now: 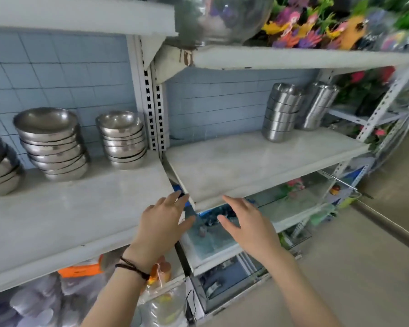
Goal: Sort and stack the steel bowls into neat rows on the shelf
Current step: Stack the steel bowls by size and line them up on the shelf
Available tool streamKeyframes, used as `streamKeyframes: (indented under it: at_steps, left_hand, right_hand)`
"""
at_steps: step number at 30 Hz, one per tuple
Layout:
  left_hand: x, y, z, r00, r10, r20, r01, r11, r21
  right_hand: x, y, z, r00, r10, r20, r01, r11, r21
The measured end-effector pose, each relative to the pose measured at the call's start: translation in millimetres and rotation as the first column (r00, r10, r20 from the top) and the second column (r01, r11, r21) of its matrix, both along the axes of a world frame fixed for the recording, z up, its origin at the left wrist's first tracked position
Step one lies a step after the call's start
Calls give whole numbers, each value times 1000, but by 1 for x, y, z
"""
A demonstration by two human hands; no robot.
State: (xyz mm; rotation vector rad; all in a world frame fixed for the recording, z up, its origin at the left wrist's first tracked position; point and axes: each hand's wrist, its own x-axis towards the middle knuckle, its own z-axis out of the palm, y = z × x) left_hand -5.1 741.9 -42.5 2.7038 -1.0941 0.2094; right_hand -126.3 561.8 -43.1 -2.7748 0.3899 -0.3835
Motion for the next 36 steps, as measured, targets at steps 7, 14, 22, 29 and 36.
streamKeyframes:
  at_steps: [7, 14, 22, 29, 36]
  left_hand:
    - [33, -115, -5, 995, -60, -81, 45, 983, -179]
    - [81, -240, 5, 983, -145, -110, 111, 956, -271]
    - [109, -360, 18, 934, -253, -252, 131, 899, -418]
    - [141, -450, 17, 954, -129, -270, -20, 872, -488]
    - [156, -530, 6, 859, -239, -452, -268, 543, -796]
  right_hand:
    - [30, -92, -7, 990, -73, 124, 45, 977, 211]
    - [79, -193, 2, 978, -132, 161, 90, 965, 245]
    - [115, -303, 11, 948, -219, 233, 136, 935, 327]
    - [163, -409, 9, 880, -295, 372, 113, 891, 439]
    - [208, -481, -3, 843, -220, 490, -80, 851, 519]
